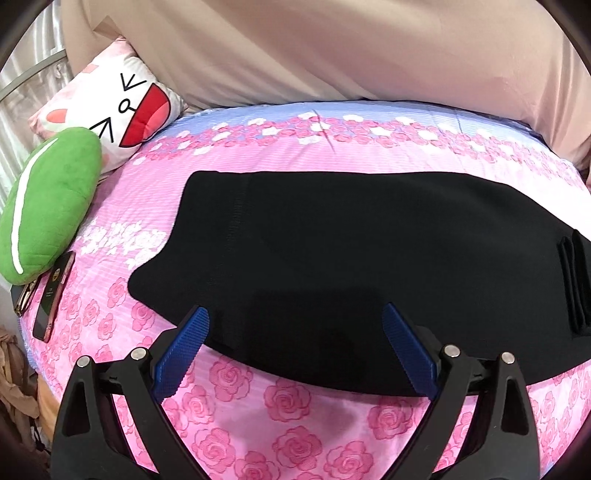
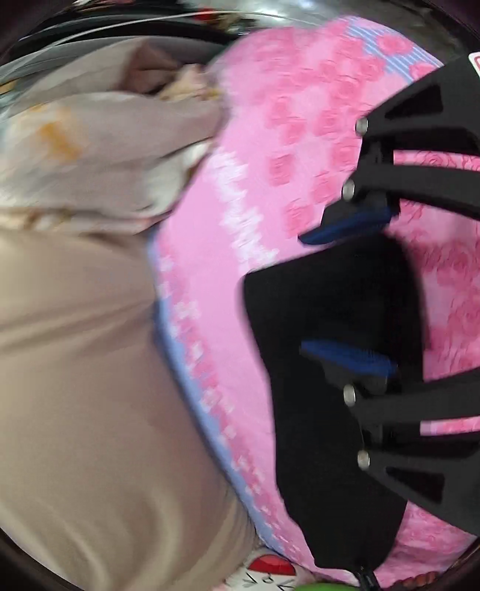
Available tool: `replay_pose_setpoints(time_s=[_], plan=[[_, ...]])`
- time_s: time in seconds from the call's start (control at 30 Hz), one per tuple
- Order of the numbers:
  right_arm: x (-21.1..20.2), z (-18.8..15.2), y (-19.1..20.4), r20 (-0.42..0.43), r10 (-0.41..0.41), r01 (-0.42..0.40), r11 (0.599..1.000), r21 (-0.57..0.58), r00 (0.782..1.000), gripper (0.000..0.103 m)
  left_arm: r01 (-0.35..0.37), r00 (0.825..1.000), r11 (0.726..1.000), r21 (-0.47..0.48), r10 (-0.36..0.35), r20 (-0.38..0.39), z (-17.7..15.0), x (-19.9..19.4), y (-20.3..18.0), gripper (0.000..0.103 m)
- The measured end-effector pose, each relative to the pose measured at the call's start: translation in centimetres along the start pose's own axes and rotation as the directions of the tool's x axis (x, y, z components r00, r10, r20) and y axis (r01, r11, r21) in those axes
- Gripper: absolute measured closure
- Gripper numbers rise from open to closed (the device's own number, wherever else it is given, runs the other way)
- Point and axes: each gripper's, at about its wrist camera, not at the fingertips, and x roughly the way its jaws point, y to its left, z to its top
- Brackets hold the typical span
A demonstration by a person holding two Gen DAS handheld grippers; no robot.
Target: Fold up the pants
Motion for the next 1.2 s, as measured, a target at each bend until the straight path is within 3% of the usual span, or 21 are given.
replay_pose_setpoints(time_s=[0.03,0.1,0.17,0.2,0.27,0.37,0.43,0.47,0.5,0.63,0.77,0.87,0.93,1.03,1.1,1.2], plan=[[-0.5,0.2,1.3,0.008,0.026,-0.026,0.999,-0.039,1.0,0.04,0.003,1.0,1.0,0.0,-0.003,0.0,0.0,0.0,0.0,0.01],[-0.1,-0.1,5.0,-0.069,0.144,-0.151,0.981,-0.119,0.987,0.04,0.014,1.0,1.0,-0.001,-0.014,0.001,-0.1,0.1,0.0,0.01],[1.6,-1.6,9.1,-0.182,0.262,-0.292,0.942,-0.167,0.948,0.04,0.032,0.999,0.999,-0.009,-0.032,0.002,-0.1,0.0,0.2,0.01],[2.4,-2.4,10.7,-0.22,0.275,-0.319,0.927,-0.196,0.936,0.04,0.04,0.999,0.999,-0.009,-0.04,0.001,-0.2,0.0,0.2,0.01],[4.3,-4.1,14.0,-0.279,0.236,-0.316,0.904,-0.29,0.931,0.04,0.05,0.999,0.999,0.0,-0.05,0.002,-0.3,-0.1,0.2,0.01],[6.2,-4.9,15.7,-0.297,0.172,-0.269,0.907,-0.326,0.939,0.04,0.042,0.999,0.999,0.014,-0.043,0.015,-0.7,-0.4,0.6,0.01],[6.9,-4.7,16.1,-0.286,0.159,-0.251,0.914,-0.319,0.945,0.065,0.059,0.998,0.998,0.006,-0.059,0.015,-1.0,-0.5,1.2,0.01],[7.2,-4.6,16.0,-0.293,0.164,-0.254,0.918,-0.303,0.942,0.087,0.067,0.998,0.998,0.0,-0.067,0.014,-1.0,-0.4,1.5,0.01],[7.4,-4.3,15.8,-0.302,0.188,-0.274,0.922,-0.273,0.934,0.091,0.073,0.997,0.997,-0.007,-0.073,0.013,-1.0,-0.3,1.8,0.01],[6.3,-2.7,18.9,-0.282,0.206,-0.285,0.918,-0.277,0.937,0.091,0.089,0.996,0.996,-0.03,-0.088,0.013,-0.9,0.1,3.1,0.01],[5.8,-3.2,23.3,-0.319,0.312,-0.405,0.867,-0.289,0.895,0.091,0.095,0.995,0.994,-0.056,-0.094,0.017,-0.8,0.5,4.6,0.01],[8.1,-6.1,25.9,-0.387,0.264,-0.403,0.849,-0.342,0.884,0.087,0.091,0.996,0.993,-0.073,-0.09,0.015,-1.0,0.8,5.9,0.01],[7.8,-6.6,26.1,-0.345,0.272,-0.398,0.836,-0.377,0.898,0.081,0.083,0.997,0.993,-0.085,-0.082,0.01,-1.2,1.0,6.8,0.01],[6.6,-5.0,25.5,-0.368,0.309,-0.434,0.839,-0.33,0.877,0.078,0.074,0.997,0.992,-0.103,-0.074,0.009,-1.4,1.1,7.9,0.01],[5.8,-3.2,25.1,-0.354,0.368,-0.474,0.833,-0.284,0.86,0.082,0.078,0.997,0.99,-0.12,-0.078,0.01,-1.4,1.3,8.4,0.01],[7.3,-1.8,24.8,-0.325,0.363,-0.452,0.853,-0.261,0.873,0.09,0.079,0.997,0.988,-0.133,-0.079,0.01,-1.3,1.4,8.5,0.01]])
